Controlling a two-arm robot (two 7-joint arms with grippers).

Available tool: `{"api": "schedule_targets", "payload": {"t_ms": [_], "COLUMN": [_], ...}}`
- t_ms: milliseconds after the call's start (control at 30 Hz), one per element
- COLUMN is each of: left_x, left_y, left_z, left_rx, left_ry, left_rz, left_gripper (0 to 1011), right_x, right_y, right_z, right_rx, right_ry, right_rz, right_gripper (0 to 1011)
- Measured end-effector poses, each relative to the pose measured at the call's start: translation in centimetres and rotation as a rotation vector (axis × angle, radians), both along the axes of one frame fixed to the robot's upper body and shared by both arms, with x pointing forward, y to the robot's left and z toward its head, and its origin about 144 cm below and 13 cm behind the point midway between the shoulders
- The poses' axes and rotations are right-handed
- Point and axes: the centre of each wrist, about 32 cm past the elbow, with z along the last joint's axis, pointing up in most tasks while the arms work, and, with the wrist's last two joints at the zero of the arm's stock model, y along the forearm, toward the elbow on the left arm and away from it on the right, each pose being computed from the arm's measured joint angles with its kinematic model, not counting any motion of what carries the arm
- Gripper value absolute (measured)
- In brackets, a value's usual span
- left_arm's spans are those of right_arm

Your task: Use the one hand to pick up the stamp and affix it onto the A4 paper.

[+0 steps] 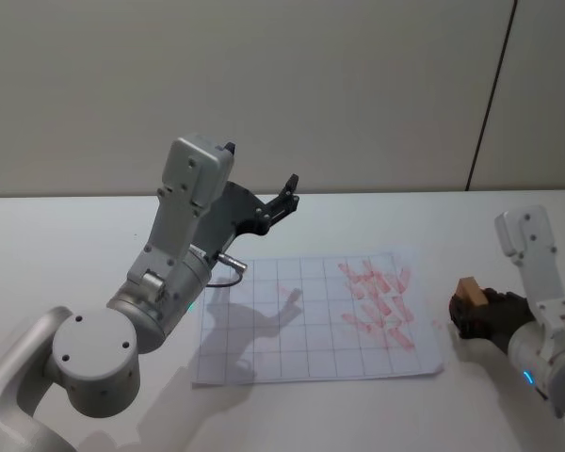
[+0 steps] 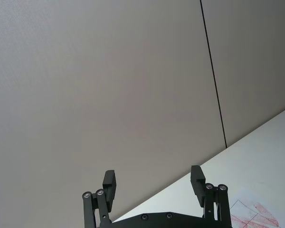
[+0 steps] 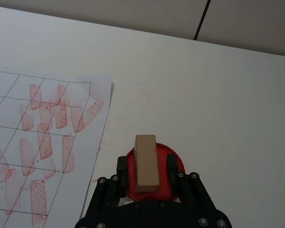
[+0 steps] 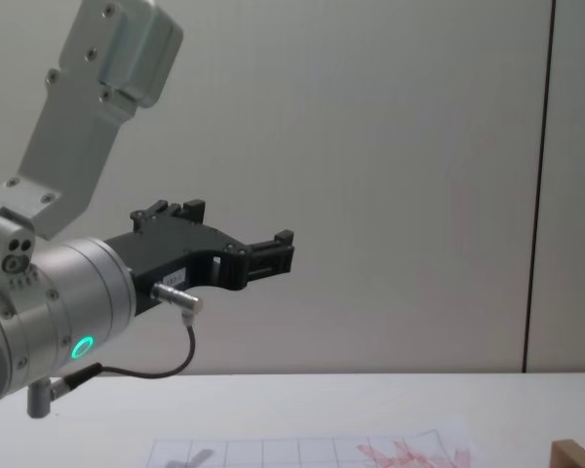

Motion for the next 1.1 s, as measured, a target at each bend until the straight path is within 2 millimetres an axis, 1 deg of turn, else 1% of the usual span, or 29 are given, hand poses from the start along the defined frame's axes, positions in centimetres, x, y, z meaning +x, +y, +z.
{"api": "schedule_targets", "payload": {"t_ms": [100,167,200,267,300,333,367,400,633,1100], "left_x": [0.0,0.0,0.0,0.0,0.0,0.0,0.0,0.0,0.0,0.0], "left_y": [0.0,0.0,0.0,0.0,0.0,0.0,0.0,0.0,0.0,0.0], "left_z": [0.0,0.0,0.0,0.0,0.0,0.0,0.0,0.0,0.0,0.0], "left_rx": [0.000,0.000,0.000,0.000,0.000,0.000,0.000,0.000,0.000,0.000], "left_ry": [0.000,0.000,0.000,0.000,0.000,0.000,0.000,0.000,0.000,0.000], "left_rz": [0.000,0.000,0.000,0.000,0.000,0.000,0.000,0.000,0.000,0.000], "left_gripper": [1001,1001,1001,1002,1001,1001,1002,1001,1001,1001], "right_x": [-0.1,-0.2,-0.2,-0.3,-0.3,-0.3,-0.4,-0.5,-1.1,-2.4], "right_y": [0.0,0.0,0.0,-0.1,-0.1,-0.1,-0.1,-0.1,-0.2,-1.0], "right_z": [0.0,0.1,0.1,0.2,0.3,0.3,0.4,0.5,1.0,1.8], "right_rx": [-0.002,-0.004,-0.004,-0.005,-0.005,-0.005,-0.006,-0.006,-0.006,-0.016], "right_ry": [-0.001,-0.013,-0.017,-0.029,-0.041,-0.041,-0.054,-0.062,-0.150,-0.347], "right_rz": [-0.002,-0.002,-0.002,-0.002,-0.001,-0.001,-0.001,0.000,0.007,0.025], "right_gripper": [538,641,641,738,760,760,791,843,999,1001]}}
